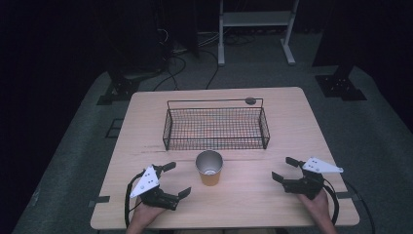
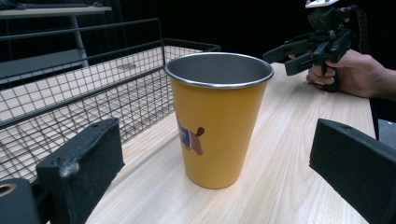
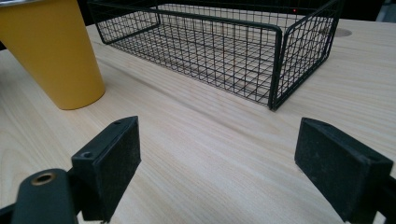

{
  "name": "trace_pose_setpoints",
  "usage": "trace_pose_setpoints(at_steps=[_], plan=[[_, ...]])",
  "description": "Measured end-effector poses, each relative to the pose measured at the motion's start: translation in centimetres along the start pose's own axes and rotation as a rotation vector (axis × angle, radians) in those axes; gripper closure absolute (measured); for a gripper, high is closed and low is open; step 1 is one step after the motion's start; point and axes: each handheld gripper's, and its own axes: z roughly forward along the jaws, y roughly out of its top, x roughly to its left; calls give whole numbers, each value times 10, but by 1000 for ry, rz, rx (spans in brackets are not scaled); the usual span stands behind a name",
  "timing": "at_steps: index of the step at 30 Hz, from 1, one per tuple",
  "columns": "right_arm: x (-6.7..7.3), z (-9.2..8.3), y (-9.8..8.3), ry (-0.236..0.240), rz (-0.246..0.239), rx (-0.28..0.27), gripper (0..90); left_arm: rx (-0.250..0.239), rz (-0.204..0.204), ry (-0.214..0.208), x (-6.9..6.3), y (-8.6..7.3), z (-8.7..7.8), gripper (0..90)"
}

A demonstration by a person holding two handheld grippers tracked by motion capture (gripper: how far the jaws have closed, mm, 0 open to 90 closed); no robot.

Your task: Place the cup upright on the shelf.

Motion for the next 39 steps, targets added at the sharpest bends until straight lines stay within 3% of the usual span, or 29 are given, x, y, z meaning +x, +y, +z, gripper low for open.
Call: trace_pose_setpoints(at_steps=[14,21,34,39], plan=[[0,0,0,1,0,0,134,24,14,-58,-6,7,25,17],[0,0,0,3,-3,0,134,33,-1,-86,-8,7,37,17],[1,0,0,4,-4,1,134,33,-13,-109,-9,7,49,17],[1,0,0,5,-7,1,134,33,-18,-101,-8,6,54,16]])
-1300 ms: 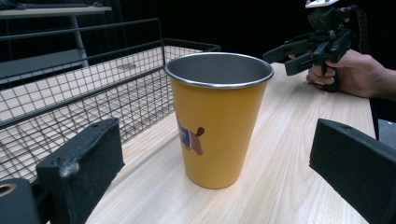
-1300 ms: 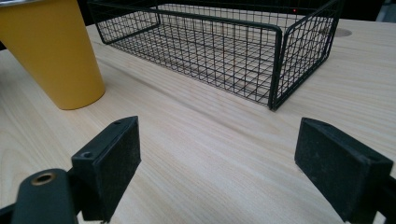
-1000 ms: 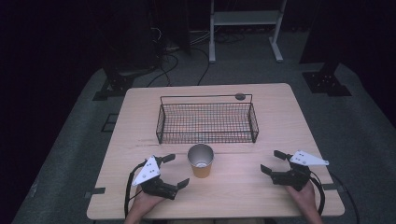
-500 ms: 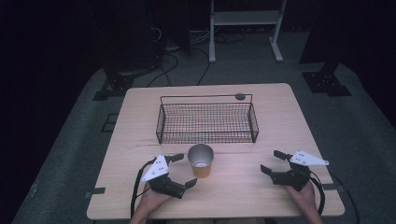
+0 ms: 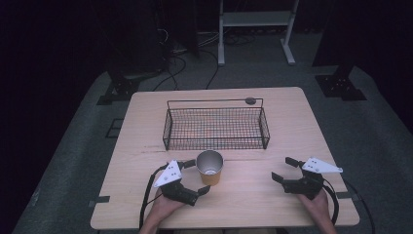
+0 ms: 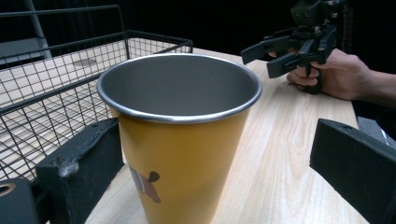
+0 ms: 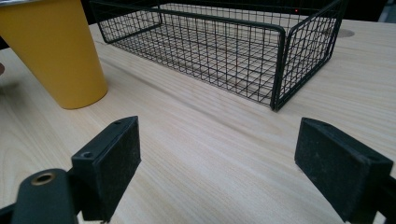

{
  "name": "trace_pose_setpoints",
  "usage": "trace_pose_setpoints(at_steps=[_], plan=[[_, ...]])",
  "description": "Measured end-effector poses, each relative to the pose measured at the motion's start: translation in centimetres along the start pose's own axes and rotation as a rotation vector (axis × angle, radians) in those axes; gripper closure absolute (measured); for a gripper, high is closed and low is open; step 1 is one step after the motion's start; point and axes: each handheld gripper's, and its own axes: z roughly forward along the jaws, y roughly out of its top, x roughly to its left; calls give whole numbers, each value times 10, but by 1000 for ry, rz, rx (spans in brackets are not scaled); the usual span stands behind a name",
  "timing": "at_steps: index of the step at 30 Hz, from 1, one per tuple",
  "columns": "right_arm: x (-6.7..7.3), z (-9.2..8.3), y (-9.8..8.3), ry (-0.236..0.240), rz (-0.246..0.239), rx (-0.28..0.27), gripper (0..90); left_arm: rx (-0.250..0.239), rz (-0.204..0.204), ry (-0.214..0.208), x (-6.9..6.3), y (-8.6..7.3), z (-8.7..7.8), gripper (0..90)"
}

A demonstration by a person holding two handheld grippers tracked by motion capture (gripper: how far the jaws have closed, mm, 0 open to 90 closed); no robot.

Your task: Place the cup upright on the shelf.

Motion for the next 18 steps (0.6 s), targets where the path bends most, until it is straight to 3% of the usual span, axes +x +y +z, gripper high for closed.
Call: trace_pose_setpoints(at_steps=[18], plan=[[0,0,0,1,0,1,134,0,-12,34,9,-2,15,16]])
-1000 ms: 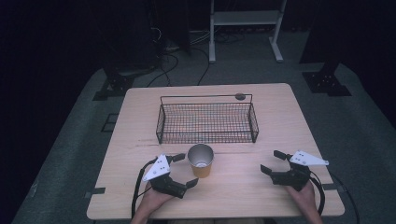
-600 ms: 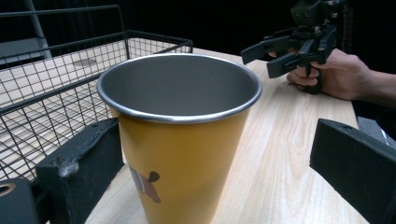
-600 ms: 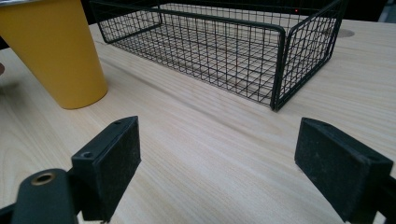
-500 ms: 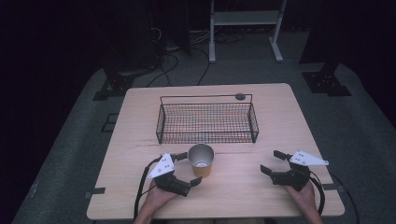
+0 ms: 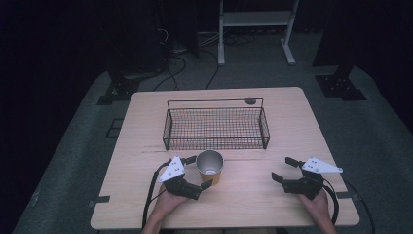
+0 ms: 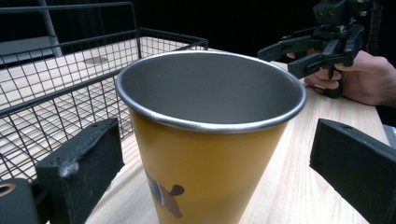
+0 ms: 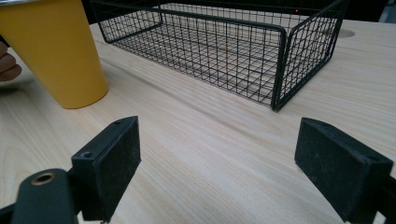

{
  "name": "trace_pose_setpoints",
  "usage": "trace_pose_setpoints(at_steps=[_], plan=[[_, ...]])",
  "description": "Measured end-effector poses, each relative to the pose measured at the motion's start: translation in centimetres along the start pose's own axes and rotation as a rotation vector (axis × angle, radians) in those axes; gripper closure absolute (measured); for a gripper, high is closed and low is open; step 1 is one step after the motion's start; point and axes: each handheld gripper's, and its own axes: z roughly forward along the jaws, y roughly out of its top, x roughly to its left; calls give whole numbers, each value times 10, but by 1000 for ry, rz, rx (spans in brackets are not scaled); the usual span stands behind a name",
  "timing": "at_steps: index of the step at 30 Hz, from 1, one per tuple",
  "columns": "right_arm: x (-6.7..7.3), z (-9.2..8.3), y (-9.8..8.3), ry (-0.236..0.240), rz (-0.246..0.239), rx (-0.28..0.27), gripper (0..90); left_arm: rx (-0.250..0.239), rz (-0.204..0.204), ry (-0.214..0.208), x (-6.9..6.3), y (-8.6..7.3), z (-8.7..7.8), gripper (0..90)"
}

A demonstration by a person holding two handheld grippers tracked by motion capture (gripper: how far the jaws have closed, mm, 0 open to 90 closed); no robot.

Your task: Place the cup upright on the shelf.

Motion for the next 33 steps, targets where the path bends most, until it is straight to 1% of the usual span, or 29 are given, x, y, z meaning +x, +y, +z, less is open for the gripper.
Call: trace_pose_setpoints(at_steps=[1,4,13,15,17,21,24,29,33], plan=[[0,0,0,0,0,0,134,0,0,0,0,0,0,16],[0,0,0,0,1,-1,134,21,9,-3,-1,1,7,16],[0,0,0,1,0,-1,134,33,10,-2,0,6,18,16],[0,0,0,2,-4,-2,134,28,8,0,1,7,20,16],[0,0,0,2,-2,-1,134,23,-3,-1,2,7,22,16],[0,0,0,2,-3,-2,134,24,-6,-4,3,8,25,16],[0,0,0,3,-2,-1,134,18,-19,-8,5,6,27,20],[0,0,0,3,-1,-1,134,18,-11,-9,5,6,29,55],[0,0,0,3,-3,-1,134,20,-8,-11,6,5,30,112]])
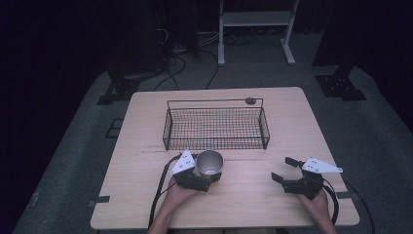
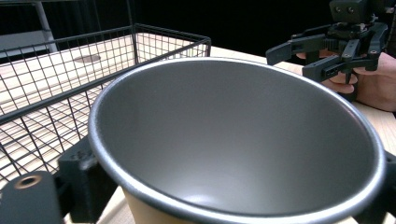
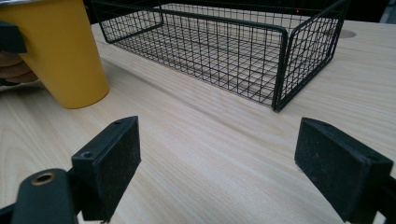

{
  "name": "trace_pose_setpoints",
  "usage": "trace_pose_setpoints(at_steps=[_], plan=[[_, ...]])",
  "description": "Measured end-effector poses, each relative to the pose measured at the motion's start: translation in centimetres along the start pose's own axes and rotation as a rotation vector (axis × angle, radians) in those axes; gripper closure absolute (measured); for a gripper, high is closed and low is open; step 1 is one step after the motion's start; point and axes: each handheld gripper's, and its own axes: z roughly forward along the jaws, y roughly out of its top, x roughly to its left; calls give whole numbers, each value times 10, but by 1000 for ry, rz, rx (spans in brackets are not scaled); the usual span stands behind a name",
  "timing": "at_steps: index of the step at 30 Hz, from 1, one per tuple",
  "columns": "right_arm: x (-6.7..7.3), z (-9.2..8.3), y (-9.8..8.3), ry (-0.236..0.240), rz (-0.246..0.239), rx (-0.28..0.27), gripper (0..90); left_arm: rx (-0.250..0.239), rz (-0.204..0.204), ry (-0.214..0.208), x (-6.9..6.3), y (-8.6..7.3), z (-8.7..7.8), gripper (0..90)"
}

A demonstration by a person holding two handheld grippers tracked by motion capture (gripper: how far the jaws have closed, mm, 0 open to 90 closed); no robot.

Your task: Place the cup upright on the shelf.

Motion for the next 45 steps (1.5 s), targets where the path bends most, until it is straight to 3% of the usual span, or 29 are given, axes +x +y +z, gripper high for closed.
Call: trace_pose_setpoints(at_steps=[10,17,24,45], plan=[[0,0,0,1,3,0,134,6,4,-3,-1,1,0,130],[0,0,0,1,3,1,134,-25,-9,-2,0,5,-4,131],[0,0,0,1,3,1,134,-47,5,-8,1,19,-7,131],[-2,0,0,2,16,-2,134,-36,55,-48,13,67,-1,131]])
